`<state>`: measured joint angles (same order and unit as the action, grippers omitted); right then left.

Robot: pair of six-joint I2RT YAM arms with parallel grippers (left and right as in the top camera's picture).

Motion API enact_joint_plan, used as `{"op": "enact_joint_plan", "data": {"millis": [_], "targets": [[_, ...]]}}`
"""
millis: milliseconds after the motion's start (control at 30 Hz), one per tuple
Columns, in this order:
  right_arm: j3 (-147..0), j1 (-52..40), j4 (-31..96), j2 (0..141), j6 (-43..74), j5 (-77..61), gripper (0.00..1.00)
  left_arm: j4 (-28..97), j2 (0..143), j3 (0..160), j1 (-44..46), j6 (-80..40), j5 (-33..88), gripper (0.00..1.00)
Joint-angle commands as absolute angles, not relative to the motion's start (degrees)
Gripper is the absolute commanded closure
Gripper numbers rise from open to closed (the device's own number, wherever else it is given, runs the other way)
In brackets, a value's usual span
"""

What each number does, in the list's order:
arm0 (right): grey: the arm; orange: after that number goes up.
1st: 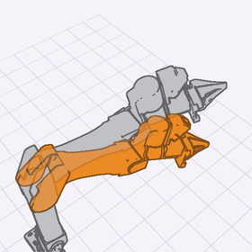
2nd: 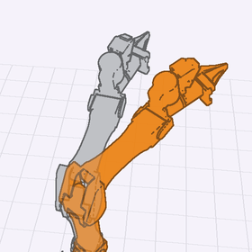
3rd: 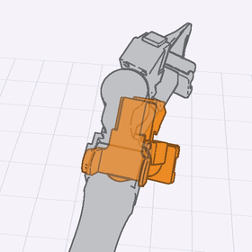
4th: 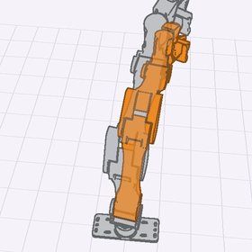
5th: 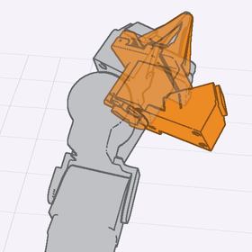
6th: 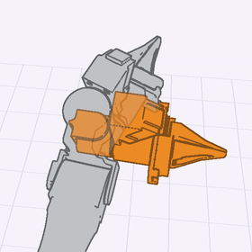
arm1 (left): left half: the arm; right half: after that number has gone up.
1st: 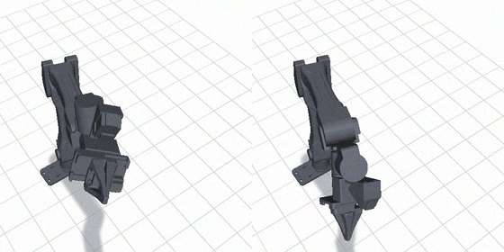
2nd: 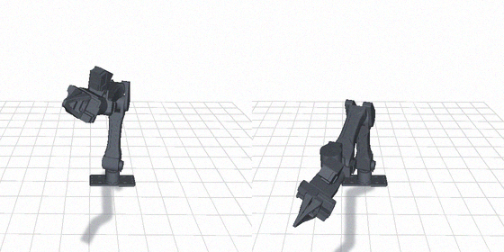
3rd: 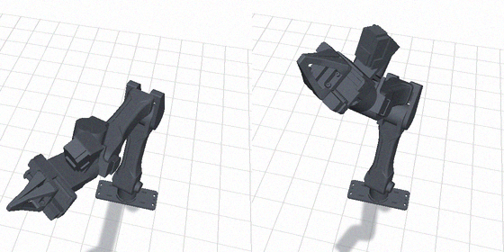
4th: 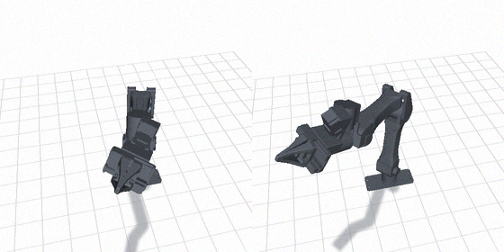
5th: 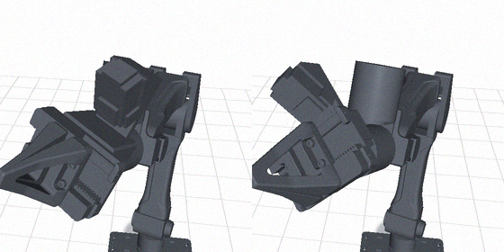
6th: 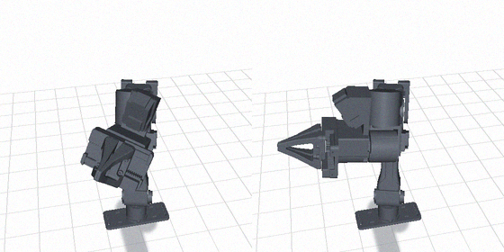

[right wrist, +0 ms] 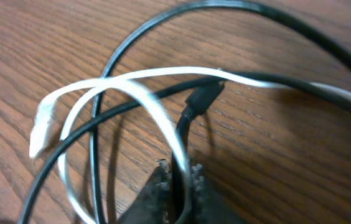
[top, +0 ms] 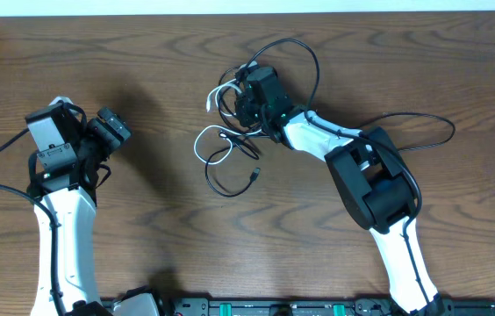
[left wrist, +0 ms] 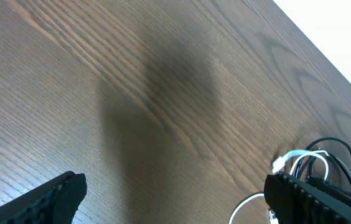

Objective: Untangle cables

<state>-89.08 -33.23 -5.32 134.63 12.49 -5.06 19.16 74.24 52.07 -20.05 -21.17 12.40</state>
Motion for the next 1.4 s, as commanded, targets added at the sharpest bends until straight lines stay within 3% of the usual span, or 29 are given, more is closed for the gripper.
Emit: {"op": "enact_joint_plan", "data": {"millis": [0, 200, 700, 1133, 1267, 1367], "targets": [[-89.1, -33.4, -5.3, 135.4, 13.3, -4.8, 0.99, 19.3, 73.7, 52.7, -20.2, -21.1, 13.0, 0.05], [-89.1, -33.3, -1.5, 129.3, 13.6, -4.6, 0.99, 19.3, 73.7, 52.7, -20.2, -21.1, 13.1, 0.04], [-89.1, -33.6, 6.7, 90.1, 0.9, -4.6, 0.99, 19.3, 73.7, 52.7, -20.2, -21.1, 13.1, 0.05], [-89.1, -33.4, 8.5, 84.4, -1.4, -4.4, 0.99, 19.3, 73.7, 52.7, -20.2, -21.1, 13.0, 0.04], [-89.1, -33.4, 3.3, 84.3, -1.4, -4.5, 0.99, 19.3, 73.7, 52.7, -20.2, -21.1, 13.0, 0.04], [-89.1, -33.4, -9.8, 83.6, 0.8, -4.7, 0.99, 19.3, 73.7, 52.7, -20.2, -21.1, 13.1, 0.04]]}}
